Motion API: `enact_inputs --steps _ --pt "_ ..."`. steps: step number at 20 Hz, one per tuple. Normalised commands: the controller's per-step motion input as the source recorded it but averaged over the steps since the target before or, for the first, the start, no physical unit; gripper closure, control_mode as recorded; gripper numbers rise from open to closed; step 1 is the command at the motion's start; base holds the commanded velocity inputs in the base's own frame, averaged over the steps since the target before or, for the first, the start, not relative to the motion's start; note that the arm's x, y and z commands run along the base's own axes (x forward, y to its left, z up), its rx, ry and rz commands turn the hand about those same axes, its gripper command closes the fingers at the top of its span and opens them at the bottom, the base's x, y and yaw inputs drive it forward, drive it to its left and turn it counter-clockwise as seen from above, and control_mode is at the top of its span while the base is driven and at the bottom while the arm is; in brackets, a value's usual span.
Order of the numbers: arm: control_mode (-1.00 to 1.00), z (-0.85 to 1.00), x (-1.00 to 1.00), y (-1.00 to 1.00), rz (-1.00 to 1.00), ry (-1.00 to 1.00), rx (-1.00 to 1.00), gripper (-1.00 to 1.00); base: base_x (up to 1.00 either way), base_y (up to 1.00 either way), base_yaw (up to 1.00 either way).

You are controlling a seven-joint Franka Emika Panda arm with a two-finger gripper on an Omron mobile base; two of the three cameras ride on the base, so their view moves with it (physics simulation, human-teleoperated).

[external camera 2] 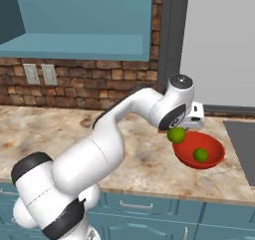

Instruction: Pick the limes from the cabinet and place them in one bowl. Pick the mango from the sink and place it in the other bowl.

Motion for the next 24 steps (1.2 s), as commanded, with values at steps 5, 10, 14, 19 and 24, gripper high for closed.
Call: enact_inputs --steps 5,10,14,19,24 --pt "-1.00 -0.64 0.80 -0.57 0.12 0.08 -0.04 1.00 0.00 0.00 0.00" --pt "-1.00 -0.36 0.35 -0.34 0.09 0.01 0.00 1.00 0.00 0.00 0.00" --pt "-1.00 -0.04 0.09 -0.01 0.00 0.00 0.00 1.00 0.00 0.00 0.00" --pt "-1.00 -0.43 0.37 -0.11 0.04 0.00 -0.01 1.00 0.00 0.00 0.00" --pt "-1.00 -0.54 0.41 -0.13 0.07 -0.01 0.00 1.00 0.00 0.00 0.00"
